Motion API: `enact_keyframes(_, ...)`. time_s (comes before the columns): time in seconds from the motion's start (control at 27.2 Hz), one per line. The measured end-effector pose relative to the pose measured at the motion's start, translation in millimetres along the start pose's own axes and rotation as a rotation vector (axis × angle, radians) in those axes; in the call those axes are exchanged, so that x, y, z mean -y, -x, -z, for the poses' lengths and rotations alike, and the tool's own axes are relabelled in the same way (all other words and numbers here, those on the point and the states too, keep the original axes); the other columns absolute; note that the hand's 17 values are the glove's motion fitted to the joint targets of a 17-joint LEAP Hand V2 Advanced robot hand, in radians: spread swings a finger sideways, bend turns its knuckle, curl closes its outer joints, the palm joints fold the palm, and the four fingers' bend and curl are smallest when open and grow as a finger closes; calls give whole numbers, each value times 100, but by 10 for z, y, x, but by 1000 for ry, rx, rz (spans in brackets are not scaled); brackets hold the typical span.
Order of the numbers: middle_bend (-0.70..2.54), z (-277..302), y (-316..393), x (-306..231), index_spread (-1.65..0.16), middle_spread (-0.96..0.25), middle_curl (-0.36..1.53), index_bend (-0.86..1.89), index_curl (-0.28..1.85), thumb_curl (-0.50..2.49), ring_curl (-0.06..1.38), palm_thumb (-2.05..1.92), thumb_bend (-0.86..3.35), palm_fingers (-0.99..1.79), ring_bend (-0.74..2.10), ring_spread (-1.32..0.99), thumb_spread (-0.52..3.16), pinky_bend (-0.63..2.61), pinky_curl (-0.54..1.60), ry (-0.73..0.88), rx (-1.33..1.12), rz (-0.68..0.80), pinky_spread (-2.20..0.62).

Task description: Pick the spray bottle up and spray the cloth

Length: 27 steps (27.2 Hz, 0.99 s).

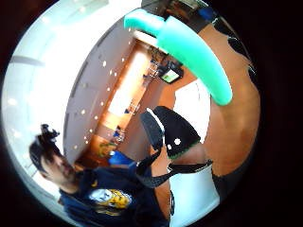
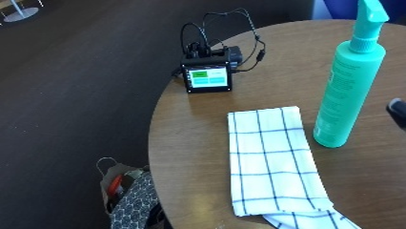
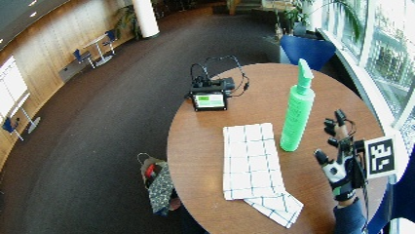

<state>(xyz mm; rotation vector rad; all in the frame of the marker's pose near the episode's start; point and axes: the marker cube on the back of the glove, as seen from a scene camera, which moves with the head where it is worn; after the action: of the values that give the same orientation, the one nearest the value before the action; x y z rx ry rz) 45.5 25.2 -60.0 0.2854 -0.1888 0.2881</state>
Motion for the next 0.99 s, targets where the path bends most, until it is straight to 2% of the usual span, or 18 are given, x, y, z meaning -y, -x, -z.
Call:
enact_keyframes(0.18, 33, 48, 51, 517, -42, 0, 30, -11, 0, 22, 34, 47, 17, 38, 53, -8, 110, 63, 37, -1, 166, -138, 11)
enact_keyframes(0.37, 45, -81, 35, 879, -43, 0, 34, -8, -3, 25, 35, 58, 18, 40, 62, -8, 110, 60, 35, 31, 231, -165, 17)
enact_keyframes(0.55, 59, -128, 1, 1026, -44, -5, 38, -10, -4, 26, 36, 62, 15, 53, 75, -12, 106, 59, 34, 11, 229, -168, 18)
enact_keyframes(0.74, 67, -324, -196, 865, -41, -9, 41, -2, -2, 28, 37, 67, 11, 70, 80, -15, 98, 61, 34, -30, 282, -176, 16)
enact_keyframes(0.88, 60, -354, -205, 794, -35, -12, 39, 24, 10, 33, 35, 78, 14, 91, 72, -17, 96, 51, 32, -94, 329, -198, 12)
enact_keyframes(0.99, 54, -307, -84, 836, -32, -12, 39, 17, 12, 37, 37, 82, 12, 105, 73, -18, 88, 57, 34, -151, 310, -164, 0)
